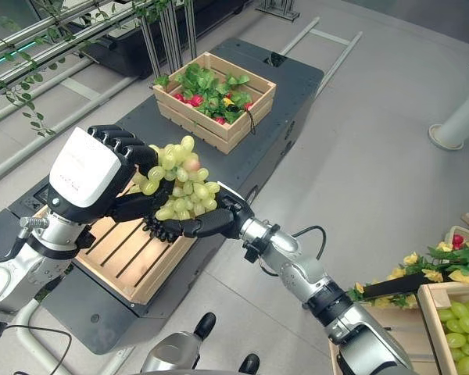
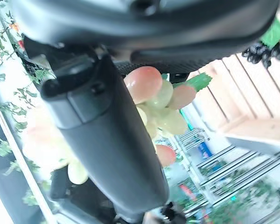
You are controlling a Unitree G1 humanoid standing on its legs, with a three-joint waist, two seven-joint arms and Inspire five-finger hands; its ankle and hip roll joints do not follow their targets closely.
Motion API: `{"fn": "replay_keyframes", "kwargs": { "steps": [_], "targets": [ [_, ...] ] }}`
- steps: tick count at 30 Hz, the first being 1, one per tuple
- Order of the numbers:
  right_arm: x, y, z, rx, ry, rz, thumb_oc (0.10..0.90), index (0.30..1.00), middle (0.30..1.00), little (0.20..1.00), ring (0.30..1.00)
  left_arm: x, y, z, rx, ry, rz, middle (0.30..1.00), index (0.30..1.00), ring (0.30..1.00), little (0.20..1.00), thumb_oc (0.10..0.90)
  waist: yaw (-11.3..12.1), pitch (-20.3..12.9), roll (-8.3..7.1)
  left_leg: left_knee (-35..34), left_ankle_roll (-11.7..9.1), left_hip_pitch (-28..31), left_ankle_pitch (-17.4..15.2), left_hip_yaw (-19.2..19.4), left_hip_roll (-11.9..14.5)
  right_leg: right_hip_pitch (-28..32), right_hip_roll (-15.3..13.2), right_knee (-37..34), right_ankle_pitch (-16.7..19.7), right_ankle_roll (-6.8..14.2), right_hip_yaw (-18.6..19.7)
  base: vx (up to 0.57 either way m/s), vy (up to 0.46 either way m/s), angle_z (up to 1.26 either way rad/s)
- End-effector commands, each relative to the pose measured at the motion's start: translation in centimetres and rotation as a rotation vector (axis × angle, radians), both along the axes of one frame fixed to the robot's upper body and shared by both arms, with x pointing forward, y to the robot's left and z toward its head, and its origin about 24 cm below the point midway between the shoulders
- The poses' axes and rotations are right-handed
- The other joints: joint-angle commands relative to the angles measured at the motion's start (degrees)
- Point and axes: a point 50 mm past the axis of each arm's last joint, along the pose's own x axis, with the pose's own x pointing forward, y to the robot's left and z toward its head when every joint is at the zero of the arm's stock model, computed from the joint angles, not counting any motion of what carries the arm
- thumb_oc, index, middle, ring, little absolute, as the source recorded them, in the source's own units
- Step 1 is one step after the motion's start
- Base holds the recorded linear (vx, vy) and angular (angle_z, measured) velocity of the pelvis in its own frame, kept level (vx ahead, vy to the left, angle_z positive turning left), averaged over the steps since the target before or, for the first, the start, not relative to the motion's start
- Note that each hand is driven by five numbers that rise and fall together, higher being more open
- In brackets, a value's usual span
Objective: Pick up the fruits from the basket on one side to the basket on the other side
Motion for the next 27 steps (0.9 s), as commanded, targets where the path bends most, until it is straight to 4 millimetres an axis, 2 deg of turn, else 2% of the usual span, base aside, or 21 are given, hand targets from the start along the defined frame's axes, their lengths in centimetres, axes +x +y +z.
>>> {"fn": "replay_keyframes", "kwargs": {
  "steps": [1, 7, 17, 23, 27],
  "targets": [
    [-0.5, 1.9, 3.1, 0.329, -0.105, 0.092, 0.800, 0.900, 0.900, 0.900, 0.900, -0.2, 1.3, 0.0, -0.167, -0.022, 0.008, 0.300, 0.300, 0.300, 0.300, 0.400, -0.34, -10.94, -0.87, -4.39, 0.88, 1.55, -0.06, 0.14, -1.93, -3.36, -0.96, 2.32, 2.49, -0.99, -0.49, 0.00, 0.000, 0.00],
    [-0.5, 1.3, 2.6, 0.331, -0.101, 0.080, 0.800, 0.900, 0.900, 0.900, 0.900, -0.3, 1.7, -0.2, -0.175, -0.025, 0.021, 0.300, 0.300, 0.300, 0.300, 0.400, -0.68, -10.98, -0.76, -4.41, 0.85, 1.39, 0.07, 0.34, -1.88, -3.44, -0.86, 2.23, 2.48, -1.00, -0.36, 0.00, 0.000, 0.00],
    [0.0, -1.2, 1.6, 0.295, -0.078, -0.013, 0.800, 0.900, 0.900, 0.900, 0.900, -0.3, 1.5, 0.1, -0.165, -0.025, 0.014, 0.300, 0.300, 0.300, 0.300, 0.400, -1.69, -10.84, -0.81, -4.41, 0.97, 1.61, -0.10, 0.83, -1.83, -3.38, -0.76, 2.27, 2.47, -0.97, -0.10, 0.00, 0.000, 0.00],
    [0.1, -2.1, 1.2, 0.343, -0.041, -0.030, 0.800, 0.900, 0.900, 0.900, 0.900, -0.3, 1.5, 0.0, -0.170, -0.023, 0.016, 0.300, 0.300, 0.300, 0.300, 0.400, -2.02, -10.68, -1.00, -4.41, 0.98, 1.61, -0.18, 1.07, -1.80, -3.38, -0.76, 2.15, 2.63, -0.87, -0.03, 0.00, 0.001, -0.01],
    [0.0, -2.2, 1.1, 0.446, -0.008, -0.019, 0.800, 0.900, 0.900, 0.900, 0.900, -0.4, 1.6, -0.2, -0.178, -0.023, 0.018, 0.300, 0.300, 0.300, 0.300, 0.400, -2.02, -10.50, -0.94, -4.41, 1.01, 1.67, -0.22, 1.30, -1.68, -3.37, -0.75, 2.09, 2.71, -0.81, 0.20, 0.00, 0.001, -0.01]
  ]
}}
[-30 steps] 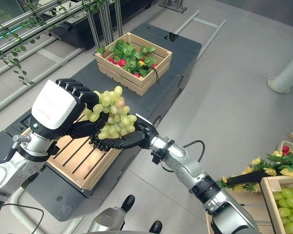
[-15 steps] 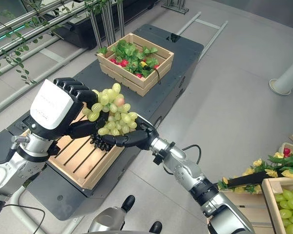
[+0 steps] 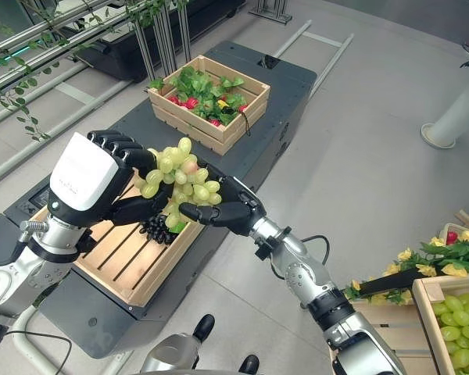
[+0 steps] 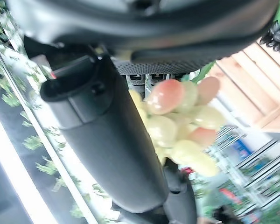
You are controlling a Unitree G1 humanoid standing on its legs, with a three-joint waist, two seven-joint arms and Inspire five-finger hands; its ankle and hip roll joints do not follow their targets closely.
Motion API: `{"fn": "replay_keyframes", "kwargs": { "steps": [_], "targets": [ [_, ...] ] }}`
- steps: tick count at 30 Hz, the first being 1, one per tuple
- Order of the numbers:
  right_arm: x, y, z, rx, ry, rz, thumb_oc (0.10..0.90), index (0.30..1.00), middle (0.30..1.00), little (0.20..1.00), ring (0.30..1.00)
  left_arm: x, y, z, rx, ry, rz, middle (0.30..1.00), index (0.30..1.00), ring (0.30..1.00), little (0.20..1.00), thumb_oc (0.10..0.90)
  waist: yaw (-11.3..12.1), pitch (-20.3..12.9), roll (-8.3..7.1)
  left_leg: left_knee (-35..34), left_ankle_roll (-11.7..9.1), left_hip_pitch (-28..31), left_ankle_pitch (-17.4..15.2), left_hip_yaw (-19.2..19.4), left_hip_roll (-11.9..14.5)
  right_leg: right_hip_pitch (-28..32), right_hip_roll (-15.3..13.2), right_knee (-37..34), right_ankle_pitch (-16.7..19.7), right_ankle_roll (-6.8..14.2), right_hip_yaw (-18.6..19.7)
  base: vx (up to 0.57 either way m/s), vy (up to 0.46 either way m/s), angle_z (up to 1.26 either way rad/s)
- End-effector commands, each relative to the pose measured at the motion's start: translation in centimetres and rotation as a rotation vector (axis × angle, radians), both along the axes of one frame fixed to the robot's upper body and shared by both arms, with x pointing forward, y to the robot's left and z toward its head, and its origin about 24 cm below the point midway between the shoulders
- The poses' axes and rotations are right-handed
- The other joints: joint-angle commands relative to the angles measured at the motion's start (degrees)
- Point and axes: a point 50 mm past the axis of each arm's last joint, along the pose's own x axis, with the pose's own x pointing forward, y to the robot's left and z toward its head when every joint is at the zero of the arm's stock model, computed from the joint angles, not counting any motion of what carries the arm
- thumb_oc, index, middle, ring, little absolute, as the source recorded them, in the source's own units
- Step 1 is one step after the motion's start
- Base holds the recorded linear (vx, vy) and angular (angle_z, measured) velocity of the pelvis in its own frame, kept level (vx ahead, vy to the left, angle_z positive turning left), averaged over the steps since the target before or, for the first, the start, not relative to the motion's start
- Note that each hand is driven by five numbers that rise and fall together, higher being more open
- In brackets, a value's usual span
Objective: Pick up the fruits from the basket on one side to the basket on the other side
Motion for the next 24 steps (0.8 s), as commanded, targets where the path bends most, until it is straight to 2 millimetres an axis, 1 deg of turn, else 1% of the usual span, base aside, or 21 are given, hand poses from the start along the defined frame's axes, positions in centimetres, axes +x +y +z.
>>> {"fn": "replay_keyframes", "kwargs": {
  "steps": [1, 7, 13, 16, 18, 19, 21, 22, 23, 24],
  "targets": [
    [-0.3, 0.2, 1.7, 0.260, -0.080, 0.023, 0.800, 0.900, 0.900, 0.900, 0.900, -0.1, 1.1, 0.8, -0.150, -0.069, 0.016, 0.300, 0.300, 0.300, 0.300, 0.400, -0.67, -10.48, -0.93, -4.38, 1.02, 0.98, -0.21, 0.92, -1.67, -3.92, -0.78, 2.07, 2.71, -0.80, 0.02, 0.00, 0.000, 0.00],
    [-0.6, 0.6, 1.1, 0.322, -0.043, 0.012, 0.800, 0.900, 0.900, 0.900, 0.900, -0.2, 1.1, 0.7, -0.158, -0.070, 0.013, 0.300, 0.300, 0.300, 0.300, 0.400, -0.77, -10.40, -0.85, -4.38, 1.22, 0.95, -0.28, 1.29, -1.65, -4.02, -0.82, 2.00, 2.74, -0.75, 0.36, 0.00, 0.000, 0.00],
    [-0.7, 0.8, 0.9, 0.299, -0.037, 0.000, 0.800, 0.900, 0.900, 0.900, 0.900, -0.1, 1.0, 0.5, -0.170, -0.060, 0.007, 0.300, 0.300, 0.300, 0.300, 0.400, -1.00, -10.36, -0.76, -4.38, 1.30, 1.04, -0.40, 1.64, -1.60, -4.10, -0.86, 1.92, 2.83, -0.71, 0.53, 0.00, 0.000, 0.00],
    [-0.7, 1.0, 0.8, 0.247, -0.041, -0.012, 0.800, 0.900, 0.900, 0.900, 0.900, -0.2, 0.6, 0.7, -0.179, -0.056, -0.012, 0.300, 0.300, 0.300, 0.300, 0.400, -1.10, -10.32, -0.73, -4.38, 1.33, 1.09, -0.43, 1.71, -1.60, -4.09, -0.92, 1.91, 2.86, -0.67, 0.48, 0.00, 0.000, 0.00],
    [-0.7, 1.1, 0.7, 0.183, -0.054, -0.024, 0.800, 0.900, 0.900, 0.900, 0.900, -0.2, 0.3, 0.8, -0.185, -0.054, -0.034, 0.300, 0.300, 0.300, 0.300, 0.400, -1.13, -10.29, -0.75, -4.38, 1.34, 1.05, -0.44, 1.84, -1.59, -4.21, -0.97, 1.98, 2.89, -0.63, 0.51, 0.00, 0.000, 0.00],
    [-0.7, 1.1, 0.7, 0.181, -0.054, -0.025, 0.800, 0.900, 0.900, 0.900, 0.900, -0.2, 0.2, 0.8, -0.186, -0.053, -0.035, 0.300, 0.300, 0.300, 0.300, 0.400, -1.13, -10.30, -0.74, -4.38, 1.34, 1.03, -0.43, 1.85, -1.59, -4.23, -0.97, 1.98, 2.90, -0.63, 0.51, 0.00, 0.000, 0.00],
    [-0.6, 1.2, 0.4, 0.091, -0.064, -0.052, 0.800, 0.900, 0.900, 0.900, 0.900, -0.2, -0.2, 1.1, -0.195, -0.054, -0.058, 0.300, 0.300, 0.300, 0.300, 0.400, -1.15, -10.30, -0.84, -4.38, 1.40, 0.98, -0.43, 1.76, -1.64, -4.31, -0.97, 2.04, 2.91, -0.65, 0.49, 0.00, 0.000, 0.00],
    [-0.6, 1.3, 0.4, 0.077, -0.069, -0.052, 0.800, 0.900, 0.900, 0.900, 0.900, -0.2, -0.3, 1.1, -0.195, -0.055, -0.060, 0.300, 0.300, 0.300, 0.300, 0.400, -1.16, -10.29, -0.84, -4.38, 1.42, 0.98, -0.44, 1.75, -1.65, -4.32, -0.97, 2.03, 2.92, -0.65, 0.52, 0.00, 0.000, 0.00],
    [-0.5, 1.5, 0.3, 0.003, -0.081, -0.056, 0.800, 0.900, 0.900, 0.900, 0.900, -0.3, -0.6, 1.3, -0.205, -0.057, -0.079, 0.300, 0.300, 0.300, 0.300, 0.400, -1.13, -10.23, -0.92, -4.38, 1.40, 1.02, -0.46, 1.77, -1.67, -4.29, -0.98, 2.02, 2.94, -0.66, 0.51, 0.00, 0.000, 0.00],
    [-0.5, 1.5, 0.3, 0.003, -0.081, -0.056, 0.800, 0.900, 0.900, 0.900, 0.900, -0.3, -0.6, 1.3, -0.206, -0.057, -0.078, 0.300, 0.300, 0.300, 0.300, 0.400, -1.13, -10.22, -0.90, -4.38, 1.40, 1.03, -0.46, 1.77, -1.67, -4.27, -0.98, 2.02, 2.94, -0.66, 0.51, 0.00, 0.000, 0.00]
  ]
}}
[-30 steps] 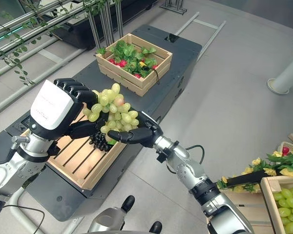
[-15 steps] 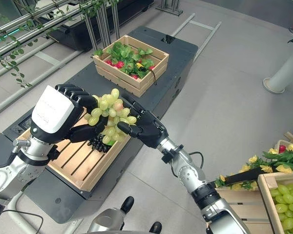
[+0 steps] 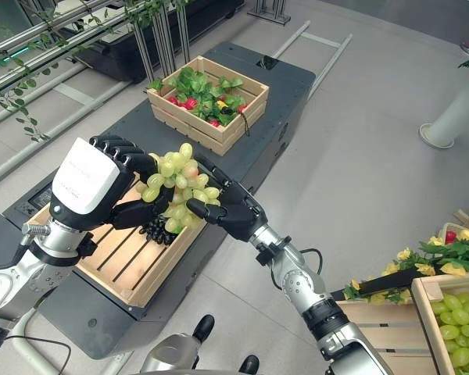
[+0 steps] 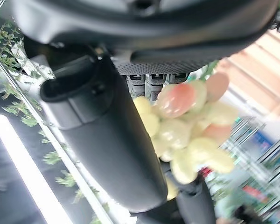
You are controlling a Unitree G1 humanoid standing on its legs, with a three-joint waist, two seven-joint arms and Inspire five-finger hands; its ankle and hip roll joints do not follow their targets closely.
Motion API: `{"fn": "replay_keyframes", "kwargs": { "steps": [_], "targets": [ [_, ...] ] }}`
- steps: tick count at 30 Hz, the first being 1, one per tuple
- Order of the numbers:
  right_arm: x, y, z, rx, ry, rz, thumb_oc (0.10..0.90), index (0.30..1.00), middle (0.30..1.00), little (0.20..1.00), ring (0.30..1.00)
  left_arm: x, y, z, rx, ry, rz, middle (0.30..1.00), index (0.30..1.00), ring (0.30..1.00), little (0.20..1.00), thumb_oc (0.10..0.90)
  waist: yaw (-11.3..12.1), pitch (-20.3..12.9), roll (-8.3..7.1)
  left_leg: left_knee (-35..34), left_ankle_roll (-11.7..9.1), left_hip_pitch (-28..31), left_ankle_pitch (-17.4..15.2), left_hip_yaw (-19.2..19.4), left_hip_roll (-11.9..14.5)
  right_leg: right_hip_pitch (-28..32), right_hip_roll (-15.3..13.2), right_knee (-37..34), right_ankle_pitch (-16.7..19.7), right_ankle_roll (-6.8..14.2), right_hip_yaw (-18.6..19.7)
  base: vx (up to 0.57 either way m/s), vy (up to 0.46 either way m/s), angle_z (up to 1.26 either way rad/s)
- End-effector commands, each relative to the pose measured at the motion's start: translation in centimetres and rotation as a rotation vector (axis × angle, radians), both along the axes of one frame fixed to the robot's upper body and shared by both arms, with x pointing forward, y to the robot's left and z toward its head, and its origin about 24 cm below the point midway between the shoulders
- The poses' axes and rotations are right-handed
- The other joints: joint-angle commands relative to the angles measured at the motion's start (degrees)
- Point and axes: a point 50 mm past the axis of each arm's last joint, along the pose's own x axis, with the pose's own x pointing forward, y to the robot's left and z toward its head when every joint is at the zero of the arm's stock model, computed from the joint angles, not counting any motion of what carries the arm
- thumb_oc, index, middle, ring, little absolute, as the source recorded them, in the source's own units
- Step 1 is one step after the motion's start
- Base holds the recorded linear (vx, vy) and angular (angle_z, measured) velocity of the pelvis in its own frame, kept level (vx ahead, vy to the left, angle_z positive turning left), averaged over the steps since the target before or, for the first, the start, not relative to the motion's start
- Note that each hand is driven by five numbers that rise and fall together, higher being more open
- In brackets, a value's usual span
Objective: Pick up the fruits from the basket on one side to the basket on the other side
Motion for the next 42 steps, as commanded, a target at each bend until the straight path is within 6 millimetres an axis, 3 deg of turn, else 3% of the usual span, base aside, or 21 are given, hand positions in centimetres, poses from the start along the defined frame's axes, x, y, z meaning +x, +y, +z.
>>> {"fn": "replay_keyframes", "kwargs": {
  "steps": [1, 7, 8, 10, 28, 40, 42],
  "targets": [
    [0.1, 0.9, 1.6, -0.093, -0.144, -0.033, 0.800, 0.900, 0.900, 0.900, 0.900, -0.3, -0.8, 1.8, -0.204, -0.075, -0.085, 0.300, 0.300, 0.300, 0.300, 0.400, -1.13, -10.14, -0.93, -4.28, 1.39, 0.90, -0.47, 1.37, -1.80, -4.30, -0.96, 2.01, 2.95, -0.67, 0.15, 0.00, 0.000, 0.00],
    [0.7, 1.1, 2.0, -0.205, -0.171, -0.084, 0.800, 0.900, 0.900, 0.900, 0.900, -0.2, -1.8, 2.0, -0.210, -0.059, -0.128, 0.300, 0.300, 0.300, 0.300, 0.400, -1.29, -9.87, -1.11, -4.28, 1.31, 1.16, -0.57, 1.26, -1.76, -4.25, -0.90, 2.12, 3.07, -0.66, 0.32, 0.00, 0.000, 0.00],
    [0.8, 1.3, 2.1, -0.212, -0.172, -0.091, 0.690, 0.735, 0.735, 0.735, 0.735, -0.2, -2.0, 1.9, -0.211, -0.055, -0.138, 0.300, 0.300, 0.300, 0.300, 0.400, -1.32, -9.87, -1.08, -4.28, 1.33, 1.17, -0.61, 1.29, -1.73, -4.31, -0.89, 2.14, 3.08, -0.67, 0.42, 0.00, 0.000, 0.00],
    [0.9, 1.4, 2.2, -0.218, -0.169, -0.107, 0.400, 0.300, 0.300, 0.300, 0.300, -0.2, -2.2, 2.0, -0.213, -0.048, -0.146, 0.300, 0.300, 0.300, 0.300, 0.400, -1.35, -9.87, -0.99, -4.28, 1.37, 1.18, -0.63, 1.32, -1.75, -4.36, -0.86, 2.20, 3.05, -0.69, 0.61, 0.00, 0.000, 0.00],
    [0.9, 1.4, 2.5, -0.081, -0.118, -0.166, 0.400, 0.300, 0.300, 0.300, 0.300, -0.2, -2.4, 1.4, -0.209, -0.007, -0.159, 0.300, 0.300, 0.300, 0.300, 0.400, -1.64, -9.71, -0.54, -4.28, 1.62, 1.18, -0.77, 1.72, -1.74, -4.62, -0.68, 2.22, 3.10, -0.67, 1.26, 0.00, 0.000, 0.00],
    [0.9, 1.2, 2.7, -0.085, -0.132, -0.154, 0.400, 0.300, 0.300, 0.300, 0.300, -0.1, -2.2, 1.5, -0.208, -0.014, -0.143, 0.300, 0.300, 0.300, 0.300, 0.400, -1.70, -9.79, -0.66, -4.28, 1.58, 1.12, -0.75, 1.82, -1.76, -4.70, -0.66, 2.22, 3.12, -0.70, 1.21, 0.00, 0.000, 0.00],
    [0.9, 1.2, 2.8, -0.083, -0.140, -0.136, 0.800, 0.900, 0.900, 0.900, 0.900, -0.1, -2.1, 1.5, -0.207, -0.019, -0.138, 0.300, 0.300, 0.300, 0.300, 0.400, -1.70, -9.77, -0.69, -4.28, 1.57, 1.11, -0.72, 1.87, -1.75, -4.71, -0.65, 2.22, 3.14, -0.70, 1.26, 0.00, 0.000, 0.00]
  ]
}}
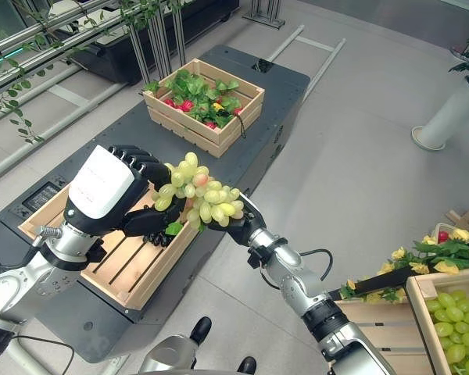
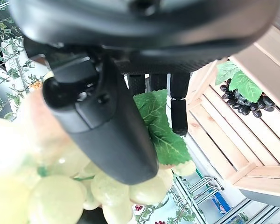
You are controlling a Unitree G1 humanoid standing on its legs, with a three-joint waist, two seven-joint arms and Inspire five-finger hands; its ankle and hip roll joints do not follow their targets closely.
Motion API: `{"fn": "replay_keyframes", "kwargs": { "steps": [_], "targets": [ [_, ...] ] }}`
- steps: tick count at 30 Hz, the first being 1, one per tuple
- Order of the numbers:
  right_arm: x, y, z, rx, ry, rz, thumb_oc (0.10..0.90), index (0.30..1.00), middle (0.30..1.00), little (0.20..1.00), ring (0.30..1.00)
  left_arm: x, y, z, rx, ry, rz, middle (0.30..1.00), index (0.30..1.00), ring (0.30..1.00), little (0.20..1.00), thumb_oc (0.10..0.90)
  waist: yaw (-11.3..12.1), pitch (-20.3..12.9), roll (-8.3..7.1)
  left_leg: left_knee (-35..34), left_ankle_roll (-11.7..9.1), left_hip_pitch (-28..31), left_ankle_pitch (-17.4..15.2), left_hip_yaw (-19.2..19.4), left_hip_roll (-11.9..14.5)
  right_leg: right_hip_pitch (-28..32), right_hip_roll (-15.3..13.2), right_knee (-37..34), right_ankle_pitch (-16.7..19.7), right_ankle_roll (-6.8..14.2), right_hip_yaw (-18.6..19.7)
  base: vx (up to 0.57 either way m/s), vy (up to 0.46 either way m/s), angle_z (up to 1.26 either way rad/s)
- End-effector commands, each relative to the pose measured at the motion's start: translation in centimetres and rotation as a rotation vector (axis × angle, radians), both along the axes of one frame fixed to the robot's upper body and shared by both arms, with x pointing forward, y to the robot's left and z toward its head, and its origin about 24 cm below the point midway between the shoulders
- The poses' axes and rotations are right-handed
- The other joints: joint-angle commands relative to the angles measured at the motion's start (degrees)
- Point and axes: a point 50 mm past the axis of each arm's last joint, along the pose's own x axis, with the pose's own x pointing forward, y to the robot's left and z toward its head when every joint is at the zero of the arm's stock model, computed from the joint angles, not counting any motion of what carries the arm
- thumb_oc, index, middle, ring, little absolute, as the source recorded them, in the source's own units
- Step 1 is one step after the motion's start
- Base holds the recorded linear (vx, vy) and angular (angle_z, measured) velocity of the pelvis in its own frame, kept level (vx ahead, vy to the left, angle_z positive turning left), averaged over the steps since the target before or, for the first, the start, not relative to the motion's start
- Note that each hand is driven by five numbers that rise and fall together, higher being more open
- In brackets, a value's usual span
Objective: Pick up the fruits from the basket on one side to the basket on the other side
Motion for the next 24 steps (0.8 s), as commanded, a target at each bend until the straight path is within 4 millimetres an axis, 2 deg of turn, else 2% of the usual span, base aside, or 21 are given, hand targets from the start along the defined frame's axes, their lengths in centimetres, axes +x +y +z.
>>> {"fn": "replay_keyframes", "kwargs": {
  "steps": [1, 11, 24],
  "targets": [
    [0.6, 1.2, 4.1, 0.178, -0.184, 0.033, 0.800, 0.900, 0.900, 0.900, 0.900, 0.2, -0.7, 2.1, -0.200, -0.096, -0.063, 0.300, 0.300, 0.300, 0.300, 0.400, -1.43, -9.22, 0.14, -4.08, 1.55, 0.94, -0.73, 1.58, -1.71, -4.49, -0.62, 2.19, 3.10, -0.73, 0.44, 0.00, 0.000, 0.00],
    [0.2, 0.6, 4.9, 0.214, -0.233, 0.090, 0.800, 0.900, 0.900, 0.900, 0.900, 0.2, 0.3, 2.2, -0.189, -0.146, -0.008, 0.300, 0.300, 0.300, 0.300, 0.400, -1.52, -9.29, 0.05, -4.08, 1.53, 0.98, -0.76, 1.64, -1.67, -4.45, -0.62, 2.27, 3.03, -0.77, 0.41, 0.00, 0.000, 0.00],
    [-0.7, -0.5, 6.3, 0.385, -0.260, 0.173, 0.800, 0.900, 0.900, 0.900, 0.900, 0.2, 1.4, 2.6, -0.183, -0.185, 0.036, 0.300, 0.300, 0.300, 0.300, 0.400, -2.34, -9.50, -0.36, -4.08, 1.48, 0.92, -0.88, 1.99, -1.46, -4.49, -0.34, 2.20, 2.86, -0.75, 0.93, 0.00, -0.001, -0.03]
  ]
}}
